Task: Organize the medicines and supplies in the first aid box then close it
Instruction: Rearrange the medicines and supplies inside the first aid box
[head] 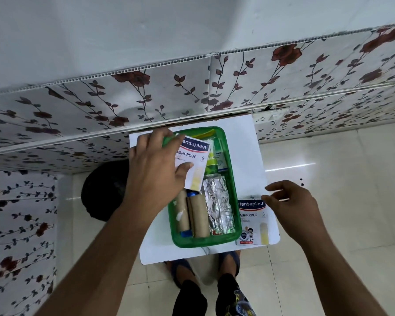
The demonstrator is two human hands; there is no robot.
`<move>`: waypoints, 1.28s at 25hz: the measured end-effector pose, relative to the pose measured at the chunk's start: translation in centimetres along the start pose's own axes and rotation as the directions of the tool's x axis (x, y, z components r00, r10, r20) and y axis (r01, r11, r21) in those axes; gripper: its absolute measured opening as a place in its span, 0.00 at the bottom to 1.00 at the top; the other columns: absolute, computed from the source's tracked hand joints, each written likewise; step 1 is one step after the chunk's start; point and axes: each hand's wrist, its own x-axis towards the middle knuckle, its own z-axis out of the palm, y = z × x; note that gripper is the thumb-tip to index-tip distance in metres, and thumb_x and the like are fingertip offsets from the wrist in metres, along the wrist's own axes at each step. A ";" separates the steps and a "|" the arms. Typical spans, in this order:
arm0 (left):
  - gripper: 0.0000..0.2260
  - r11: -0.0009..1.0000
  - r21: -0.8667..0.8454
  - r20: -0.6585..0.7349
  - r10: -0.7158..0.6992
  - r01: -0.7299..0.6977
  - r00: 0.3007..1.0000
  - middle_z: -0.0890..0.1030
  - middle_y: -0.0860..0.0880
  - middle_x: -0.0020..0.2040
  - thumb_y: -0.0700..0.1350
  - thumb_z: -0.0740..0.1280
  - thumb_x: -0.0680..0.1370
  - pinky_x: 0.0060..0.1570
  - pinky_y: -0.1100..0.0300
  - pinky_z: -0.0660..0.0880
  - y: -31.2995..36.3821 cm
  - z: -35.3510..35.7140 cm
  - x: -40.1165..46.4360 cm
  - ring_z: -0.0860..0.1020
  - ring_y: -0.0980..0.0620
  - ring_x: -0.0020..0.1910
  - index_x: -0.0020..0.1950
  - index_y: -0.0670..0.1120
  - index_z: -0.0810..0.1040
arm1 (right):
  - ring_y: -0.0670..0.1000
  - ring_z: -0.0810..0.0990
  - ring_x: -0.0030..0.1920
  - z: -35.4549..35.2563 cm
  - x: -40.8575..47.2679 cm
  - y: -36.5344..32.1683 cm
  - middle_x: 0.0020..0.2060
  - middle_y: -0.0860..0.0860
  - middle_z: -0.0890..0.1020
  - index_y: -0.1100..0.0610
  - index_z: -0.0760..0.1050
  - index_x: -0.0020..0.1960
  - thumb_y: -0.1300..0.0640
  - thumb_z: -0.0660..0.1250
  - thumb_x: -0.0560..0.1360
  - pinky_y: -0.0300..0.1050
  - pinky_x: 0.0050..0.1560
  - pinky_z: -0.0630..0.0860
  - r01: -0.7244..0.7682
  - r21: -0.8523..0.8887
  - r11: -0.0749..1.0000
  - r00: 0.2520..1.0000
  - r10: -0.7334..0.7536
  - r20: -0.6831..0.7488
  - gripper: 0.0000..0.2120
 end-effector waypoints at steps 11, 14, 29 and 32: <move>0.19 0.999 -0.044 -0.078 -0.021 0.018 0.997 0.81 0.49 0.60 0.59 0.63 0.76 0.67 0.39 0.61 -1.2 0.7 -1.2 0.72 0.42 0.64 0.62 0.50 0.79 | 0.55 0.80 0.44 3.5 -0.4 2.1 0.49 0.49 0.74 0.48 0.70 0.56 0.46 0.78 0.65 0.48 0.40 0.78 0.172 -0.474 0.863 0.985 -0.150 0.085 0.25; 0.15 0.963 -0.244 -0.215 -0.167 0.112 0.962 0.81 0.46 0.56 0.51 0.64 0.76 0.62 0.46 0.67 -3.2 0.4 -2.5 0.75 0.41 0.59 0.60 0.48 0.80 | 0.56 0.79 0.45 3.1 0.0 2.1 0.49 0.50 0.75 0.51 0.71 0.53 0.50 0.77 0.66 0.49 0.41 0.77 0.137 -0.463 0.876 0.990 -0.104 0.096 0.21; 0.12 0.728 -0.575 0.084 -0.402 0.374 0.912 0.77 0.53 0.54 0.44 0.67 0.78 0.57 0.52 0.76 -6.5 3.4 -6.8 0.75 0.55 0.55 0.61 0.52 0.78 | 0.38 0.80 0.39 -3.2 -5.4 -12.7 0.40 0.40 0.81 0.50 0.80 0.46 0.62 0.69 0.75 0.30 0.29 0.74 0.456 0.020 0.890 0.877 -0.445 -0.182 0.07; 0.12 0.732 -0.578 0.085 -0.385 0.361 0.919 0.77 0.53 0.54 0.43 0.68 0.77 0.55 0.54 0.75 -7.0 4.0 -7.4 0.76 0.55 0.54 0.60 0.52 0.78 | 0.44 0.81 0.37 -1.2 -5.2 -13.7 0.40 0.45 0.83 0.51 0.81 0.45 0.63 0.71 0.74 0.30 0.30 0.73 0.479 0.080 0.874 0.877 -0.472 -0.090 0.07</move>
